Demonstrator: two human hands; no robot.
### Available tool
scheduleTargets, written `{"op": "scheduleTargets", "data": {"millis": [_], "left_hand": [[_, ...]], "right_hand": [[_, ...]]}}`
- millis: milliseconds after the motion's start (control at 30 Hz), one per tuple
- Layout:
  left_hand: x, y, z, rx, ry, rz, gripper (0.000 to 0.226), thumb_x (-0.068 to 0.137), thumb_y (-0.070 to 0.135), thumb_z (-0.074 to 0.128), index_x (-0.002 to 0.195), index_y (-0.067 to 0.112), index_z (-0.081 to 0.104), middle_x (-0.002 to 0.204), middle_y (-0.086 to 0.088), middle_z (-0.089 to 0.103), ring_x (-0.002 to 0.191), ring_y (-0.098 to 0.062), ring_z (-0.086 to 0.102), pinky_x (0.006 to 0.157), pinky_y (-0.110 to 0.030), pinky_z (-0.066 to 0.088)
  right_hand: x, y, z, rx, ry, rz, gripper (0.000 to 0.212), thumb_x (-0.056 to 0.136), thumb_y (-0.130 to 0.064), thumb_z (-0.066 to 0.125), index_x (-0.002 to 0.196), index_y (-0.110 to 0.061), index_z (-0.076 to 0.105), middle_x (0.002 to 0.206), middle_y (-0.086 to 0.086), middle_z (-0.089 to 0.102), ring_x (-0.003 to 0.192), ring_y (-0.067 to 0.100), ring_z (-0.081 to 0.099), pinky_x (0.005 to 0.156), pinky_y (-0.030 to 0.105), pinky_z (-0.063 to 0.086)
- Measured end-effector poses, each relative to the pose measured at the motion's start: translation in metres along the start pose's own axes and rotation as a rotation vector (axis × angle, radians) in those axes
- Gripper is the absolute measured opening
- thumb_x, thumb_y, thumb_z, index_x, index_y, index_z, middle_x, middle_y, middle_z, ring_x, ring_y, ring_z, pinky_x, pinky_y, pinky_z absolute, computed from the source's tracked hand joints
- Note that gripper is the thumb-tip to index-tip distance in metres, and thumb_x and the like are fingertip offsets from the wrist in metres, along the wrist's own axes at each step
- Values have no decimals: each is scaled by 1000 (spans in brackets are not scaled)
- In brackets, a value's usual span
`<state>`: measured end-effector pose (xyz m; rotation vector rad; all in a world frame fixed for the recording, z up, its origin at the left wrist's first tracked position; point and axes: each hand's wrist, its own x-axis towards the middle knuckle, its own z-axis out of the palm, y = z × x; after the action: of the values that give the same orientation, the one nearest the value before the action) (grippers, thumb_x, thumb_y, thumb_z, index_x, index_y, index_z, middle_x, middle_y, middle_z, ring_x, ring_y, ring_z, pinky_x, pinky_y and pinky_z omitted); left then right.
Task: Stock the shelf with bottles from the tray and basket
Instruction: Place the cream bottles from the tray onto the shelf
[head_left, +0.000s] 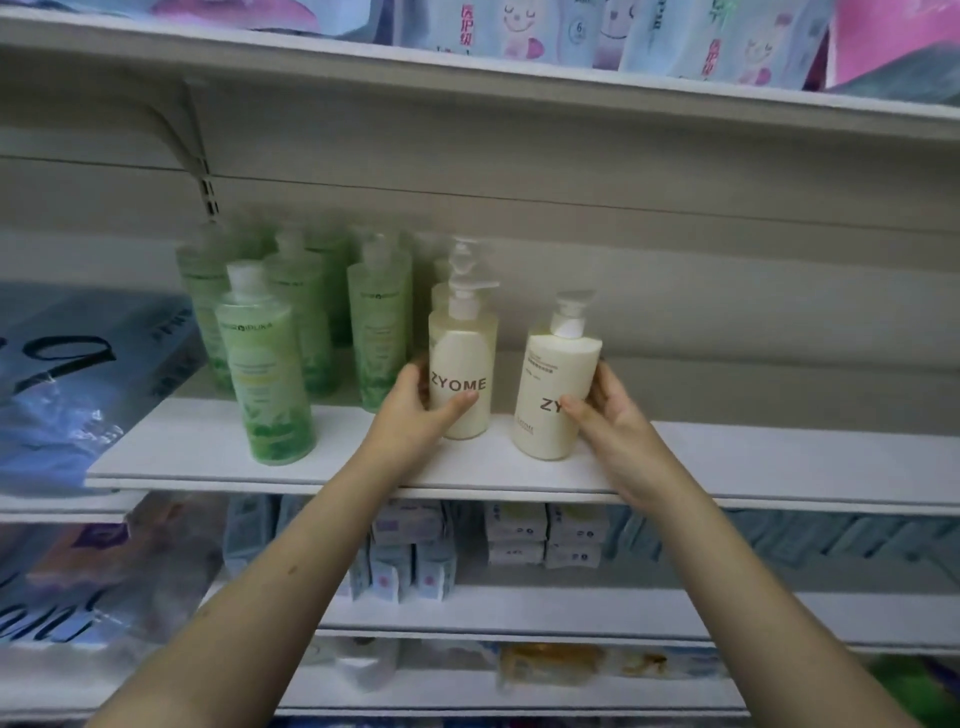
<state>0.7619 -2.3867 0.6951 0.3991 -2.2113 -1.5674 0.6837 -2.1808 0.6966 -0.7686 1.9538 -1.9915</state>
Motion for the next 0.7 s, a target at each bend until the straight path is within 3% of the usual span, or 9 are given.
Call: {"op": "scheduleTargets", "data": {"millis": [67, 133, 233, 333, 533, 700], "left_hand": [[1, -3, 0, -10, 1, -16, 73, 83, 37, 73, 143, 16, 36, 134, 3, 54, 117, -12, 52, 97, -28, 44], [1, -5, 0, -28, 10, -28, 73, 82, 38, 74, 143, 18, 38, 134, 3, 55, 118, -14, 54, 100, -32, 45], [3, -9, -1, -58, 15, -30, 72, 81, 36, 75, 141, 18, 41, 131, 3, 58, 116, -12, 56, 99, -30, 47], [3, -12, -2, -74, 16, -32, 68, 81, 35, 76, 139, 18, 44, 123, 7, 60, 111, -8, 58, 88, -19, 46], [5, -14, -1, -61, 27, -16, 63, 80, 36, 76, 134, 23, 47, 114, 14, 60, 105, 0, 58, 85, -15, 45], [8, -18, 0, -76, 35, -18, 59, 77, 38, 78, 128, 29, 50, 117, 13, 63, 109, -2, 60, 97, -27, 48]], "right_hand": [[-3, 0, 1, -107, 15, 5, 71, 92, -12, 63, 150, -26, 26, 136, -20, 48, 112, -16, 50, 98, 11, 43], [-5, 4, 5, -215, 83, 13, 74, 85, -19, 73, 145, -32, 30, 127, -21, 51, 107, -12, 51, 84, 10, 48], [0, 14, 8, -350, 206, -22, 77, 80, -27, 78, 145, -28, 36, 135, -5, 52, 111, 9, 58, 91, 26, 49], [11, 15, 10, -428, 188, -49, 68, 84, -24, 74, 142, -24, 38, 135, -2, 52, 112, 11, 56, 90, 24, 44], [57, 20, 6, -522, 181, -48, 61, 87, -17, 70, 139, -15, 38, 132, 6, 55, 120, 21, 54, 94, 28, 42], [98, 29, 3, -558, 210, -38, 63, 85, -19, 72, 139, -13, 40, 136, 10, 54, 122, 28, 54, 102, 43, 44]]}}
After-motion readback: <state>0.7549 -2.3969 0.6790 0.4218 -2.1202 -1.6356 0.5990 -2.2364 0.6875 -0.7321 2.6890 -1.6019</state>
